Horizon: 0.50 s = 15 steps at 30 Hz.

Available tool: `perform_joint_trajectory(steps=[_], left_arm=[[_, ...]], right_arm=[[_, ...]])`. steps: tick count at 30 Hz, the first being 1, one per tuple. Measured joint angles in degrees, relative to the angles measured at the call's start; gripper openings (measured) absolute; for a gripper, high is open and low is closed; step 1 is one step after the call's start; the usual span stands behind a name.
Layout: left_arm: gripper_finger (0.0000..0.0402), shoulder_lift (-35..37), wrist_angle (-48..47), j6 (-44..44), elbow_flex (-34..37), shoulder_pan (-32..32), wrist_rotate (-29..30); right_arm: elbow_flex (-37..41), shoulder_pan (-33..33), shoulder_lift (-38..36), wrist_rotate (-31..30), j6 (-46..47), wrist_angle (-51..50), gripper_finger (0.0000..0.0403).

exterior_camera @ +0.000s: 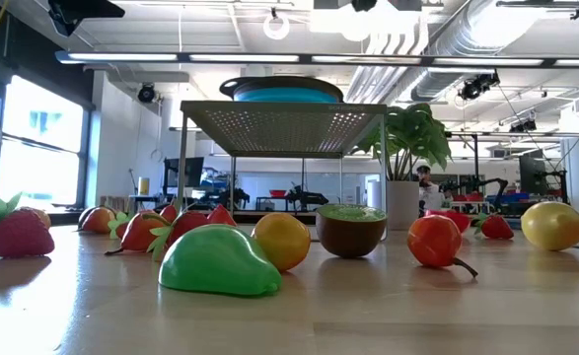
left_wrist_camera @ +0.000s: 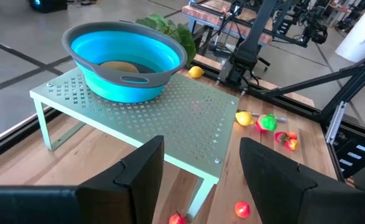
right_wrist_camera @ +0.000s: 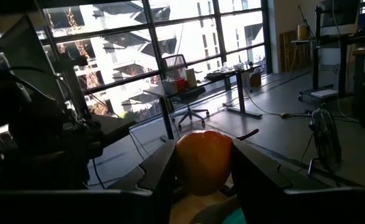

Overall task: Pick & Place Fruit
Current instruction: Put the orange peach in the blue bowl on the shelf

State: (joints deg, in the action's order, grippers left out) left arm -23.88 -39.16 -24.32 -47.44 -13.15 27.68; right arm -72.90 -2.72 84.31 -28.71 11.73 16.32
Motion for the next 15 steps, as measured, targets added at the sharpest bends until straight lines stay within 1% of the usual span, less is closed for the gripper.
perform_joint_trajectory(steps=[8,15], left_arm=[[0.0205,0.0,0.0,0.0,0.0,0.0,0.0],[0.0205,0.0,0.0,0.0,0.0,0.0,0.0]], right_arm=[[0.0,-2.4,5.8,0.7,0.3,0.0,0.0133],[0.0,-3.7,7.9,0.6,0.1,-1.1,0.0133]])
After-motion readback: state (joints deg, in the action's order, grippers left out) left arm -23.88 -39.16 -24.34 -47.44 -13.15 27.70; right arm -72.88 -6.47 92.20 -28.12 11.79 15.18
